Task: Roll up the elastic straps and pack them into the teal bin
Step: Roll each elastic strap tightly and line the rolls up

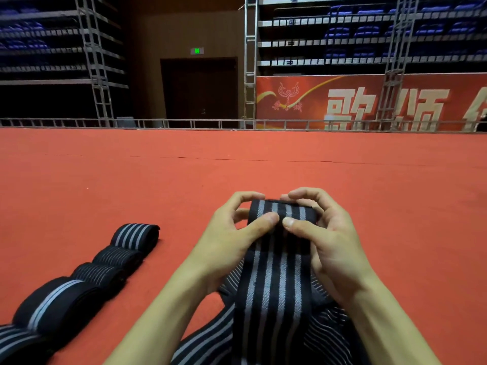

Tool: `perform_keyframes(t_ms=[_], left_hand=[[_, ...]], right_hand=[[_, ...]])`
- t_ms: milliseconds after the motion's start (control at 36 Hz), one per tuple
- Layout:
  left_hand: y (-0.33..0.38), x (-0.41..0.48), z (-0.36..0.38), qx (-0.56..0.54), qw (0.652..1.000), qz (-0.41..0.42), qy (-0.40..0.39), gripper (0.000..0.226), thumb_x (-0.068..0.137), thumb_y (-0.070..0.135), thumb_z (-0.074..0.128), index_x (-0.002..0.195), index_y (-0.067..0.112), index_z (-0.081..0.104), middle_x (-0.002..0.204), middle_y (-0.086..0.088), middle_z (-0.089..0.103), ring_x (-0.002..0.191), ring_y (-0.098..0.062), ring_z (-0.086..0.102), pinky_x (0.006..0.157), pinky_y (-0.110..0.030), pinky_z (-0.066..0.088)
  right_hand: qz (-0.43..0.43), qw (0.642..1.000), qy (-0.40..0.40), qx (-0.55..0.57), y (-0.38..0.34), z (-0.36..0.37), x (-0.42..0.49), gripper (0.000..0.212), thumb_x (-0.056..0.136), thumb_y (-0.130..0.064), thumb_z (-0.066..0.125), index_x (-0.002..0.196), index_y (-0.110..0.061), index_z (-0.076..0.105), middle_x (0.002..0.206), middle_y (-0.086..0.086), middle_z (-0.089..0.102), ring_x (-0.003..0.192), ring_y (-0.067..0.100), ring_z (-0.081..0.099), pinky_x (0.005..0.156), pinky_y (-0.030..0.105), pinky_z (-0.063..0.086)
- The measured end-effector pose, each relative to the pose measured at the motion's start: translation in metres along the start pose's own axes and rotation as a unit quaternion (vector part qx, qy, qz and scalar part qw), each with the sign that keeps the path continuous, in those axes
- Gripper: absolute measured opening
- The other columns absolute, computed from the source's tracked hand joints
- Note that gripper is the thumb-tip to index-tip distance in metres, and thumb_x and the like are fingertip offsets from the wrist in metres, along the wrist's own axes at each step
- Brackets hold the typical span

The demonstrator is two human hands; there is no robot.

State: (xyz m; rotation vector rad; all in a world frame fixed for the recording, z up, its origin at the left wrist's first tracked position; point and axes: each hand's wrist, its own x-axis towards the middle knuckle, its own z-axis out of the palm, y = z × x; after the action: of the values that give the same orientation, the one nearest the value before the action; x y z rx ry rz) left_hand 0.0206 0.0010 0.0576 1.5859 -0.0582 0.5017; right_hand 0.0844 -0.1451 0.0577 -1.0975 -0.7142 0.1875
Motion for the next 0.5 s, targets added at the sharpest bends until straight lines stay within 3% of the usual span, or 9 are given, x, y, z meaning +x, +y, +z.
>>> perform_keyframes(t_ms=[111, 222, 306, 389, 500], left_hand=[[0.0061, -0.0020, -0.0012, 0.010, 0.998, 0.059, 0.002, 0.040, 0.071, 0.018, 0.079, 0.108, 0.029, 0.065, 0.109, -0.003, 0.071, 0.089, -0.032, 0.072, 0.079, -0.051, 0.060], [0.0050, -0.0012, -0.0013, 0.016, 0.994, 0.108, 0.024, 0.047, 0.067, 0.007, 0.079, 0.107, 0.029, 0.065, 0.116, 0.000, 0.069, 0.093, -0.023, 0.071, 0.086, -0.047, 0.059], [0.0021, -0.0006, -0.0009, 0.028, 0.992, 0.125, 0.017, 0.051, 0.069, 0.004, 0.076, 0.111, 0.030, 0.062, 0.118, 0.005, 0.066, 0.099, -0.022, 0.069, 0.086, -0.044, 0.058], [0.0009, 0.0002, -0.0029, 0.040, 0.992, 0.120, -0.008, 0.061, 0.069, 0.004, 0.075, 0.116, 0.036, 0.056, 0.122, 0.005, 0.062, 0.103, -0.017, 0.067, 0.085, -0.035, 0.057], [-0.0024, 0.0008, -0.0062, 0.027, 0.997, 0.071, -0.026, 0.061, 0.068, 0.007, 0.075, 0.119, 0.036, 0.055, 0.117, 0.000, 0.065, 0.103, -0.018, 0.068, 0.082, -0.032, 0.056]], right_hand=[[0.036, 0.998, 0.003, 0.048, -0.0017, -0.0016, 0.0016, 0.050, 0.063, -0.002, 0.064, 0.111, -0.015, 0.060, 0.108, 0.013, 0.066, 0.082, 0.022, 0.069, 0.067, 0.034, 0.058], [0.078, 0.996, -0.035, 0.032, -0.0054, 0.0001, -0.0014, 0.049, 0.075, -0.015, 0.081, 0.118, -0.025, 0.058, 0.106, 0.021, 0.070, 0.083, 0.028, 0.071, 0.067, 0.039, 0.058], [0.055, 0.998, -0.014, -0.014, -0.0045, 0.0019, -0.0029, 0.048, 0.068, -0.023, 0.076, 0.112, -0.032, 0.059, 0.099, 0.018, 0.073, 0.079, 0.026, 0.072, 0.064, 0.038, 0.058], [0.021, 0.998, -0.007, -0.057, -0.0041, 0.0001, -0.0032, 0.048, 0.069, -0.019, 0.077, 0.110, -0.037, 0.060, 0.100, 0.017, 0.071, 0.082, 0.024, 0.071, 0.065, 0.036, 0.057], [-0.011, 0.995, -0.002, -0.095, -0.0032, -0.0022, -0.0026, 0.048, 0.079, 0.001, 0.075, 0.105, -0.036, 0.061, 0.100, 0.012, 0.071, 0.082, 0.019, 0.071, 0.066, 0.031, 0.056]])
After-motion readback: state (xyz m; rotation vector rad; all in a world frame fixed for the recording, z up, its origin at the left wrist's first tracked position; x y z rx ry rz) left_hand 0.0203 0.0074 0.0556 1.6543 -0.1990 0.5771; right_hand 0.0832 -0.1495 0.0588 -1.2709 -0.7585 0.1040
